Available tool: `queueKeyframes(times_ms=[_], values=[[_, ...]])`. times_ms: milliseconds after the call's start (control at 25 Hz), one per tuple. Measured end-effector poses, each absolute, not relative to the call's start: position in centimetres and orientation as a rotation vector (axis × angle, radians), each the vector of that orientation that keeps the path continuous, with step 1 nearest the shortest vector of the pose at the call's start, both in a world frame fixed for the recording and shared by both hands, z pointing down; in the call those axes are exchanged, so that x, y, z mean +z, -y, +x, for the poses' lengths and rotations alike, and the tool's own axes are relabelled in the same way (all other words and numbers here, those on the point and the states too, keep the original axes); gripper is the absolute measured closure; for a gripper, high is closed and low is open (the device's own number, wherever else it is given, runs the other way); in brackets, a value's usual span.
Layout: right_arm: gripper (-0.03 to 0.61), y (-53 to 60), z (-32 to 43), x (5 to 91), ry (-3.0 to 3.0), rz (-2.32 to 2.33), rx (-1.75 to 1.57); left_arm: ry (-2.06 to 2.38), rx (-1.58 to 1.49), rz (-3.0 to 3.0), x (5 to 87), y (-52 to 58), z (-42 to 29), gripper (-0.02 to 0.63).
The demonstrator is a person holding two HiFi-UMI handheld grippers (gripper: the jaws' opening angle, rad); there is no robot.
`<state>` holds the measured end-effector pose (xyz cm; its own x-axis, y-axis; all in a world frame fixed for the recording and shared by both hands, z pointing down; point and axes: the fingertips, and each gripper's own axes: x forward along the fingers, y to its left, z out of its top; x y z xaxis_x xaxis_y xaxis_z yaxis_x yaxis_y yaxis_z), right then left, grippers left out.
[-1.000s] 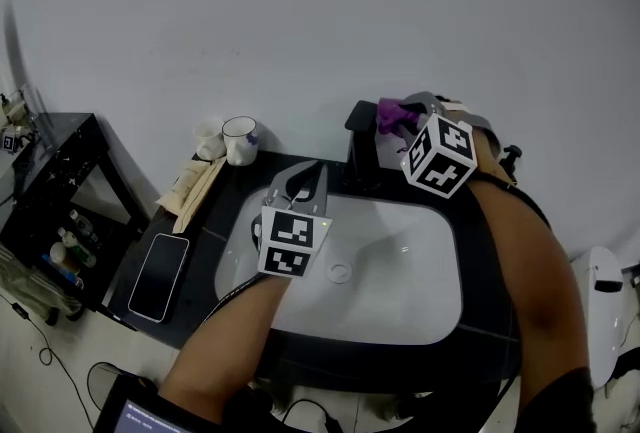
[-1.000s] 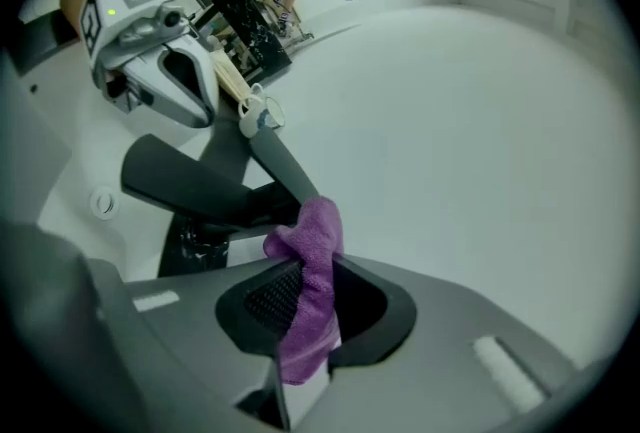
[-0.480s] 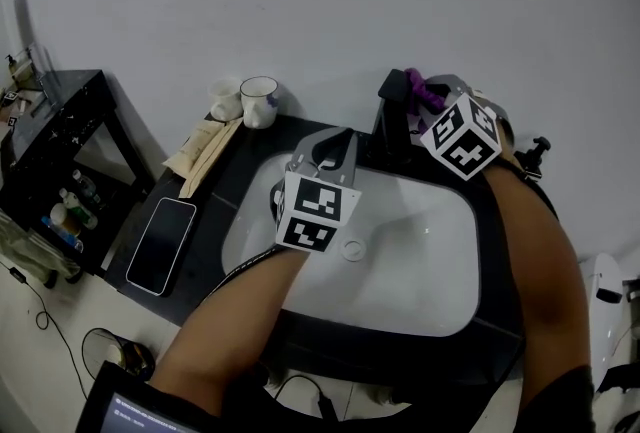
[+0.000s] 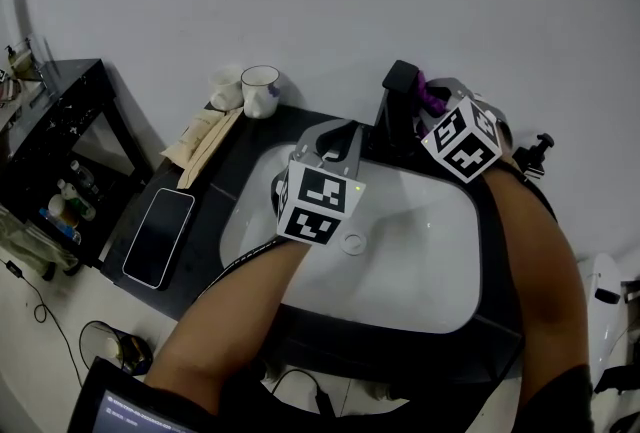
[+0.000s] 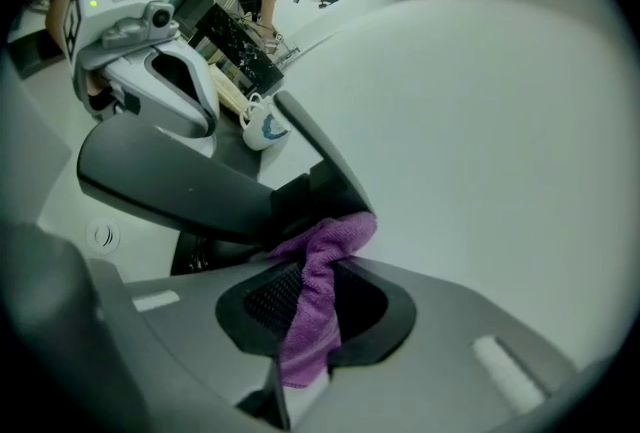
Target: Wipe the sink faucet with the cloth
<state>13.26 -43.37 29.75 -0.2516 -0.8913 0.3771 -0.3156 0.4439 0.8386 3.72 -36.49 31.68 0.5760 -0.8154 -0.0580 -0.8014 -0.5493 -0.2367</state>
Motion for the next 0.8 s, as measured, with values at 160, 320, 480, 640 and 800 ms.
queueKeyframes(times_ms=[160,320,480,640,800], values=[[0.515,43.1,13.3,31.7,1.769,0.995,-0.783,-1.337,-0.09,-2.578,31.9,36.5,3.9,0.597],[0.515,42.8,13.3,33.3,1.77,0.976,-0.762,-1.332,-0.091,-2.58,31.9,36.4,4.0,0.597],[0.515,42.5,13.1,34.6,1.776,0.954,-0.748,-1.331,-0.092,-2.579,31.9,36.4,4.0,0.597],[0.515,42.2,13.1,36.4,1.774,0.907,-0.728,-1.335,-0.094,-2.577,31.9,36.5,3.9,0.597],[0.515,41.8,13.0,37.5,1.779,0.89,-0.718,-1.337,-0.094,-2.578,31.8,36.6,3.9,0.597]])
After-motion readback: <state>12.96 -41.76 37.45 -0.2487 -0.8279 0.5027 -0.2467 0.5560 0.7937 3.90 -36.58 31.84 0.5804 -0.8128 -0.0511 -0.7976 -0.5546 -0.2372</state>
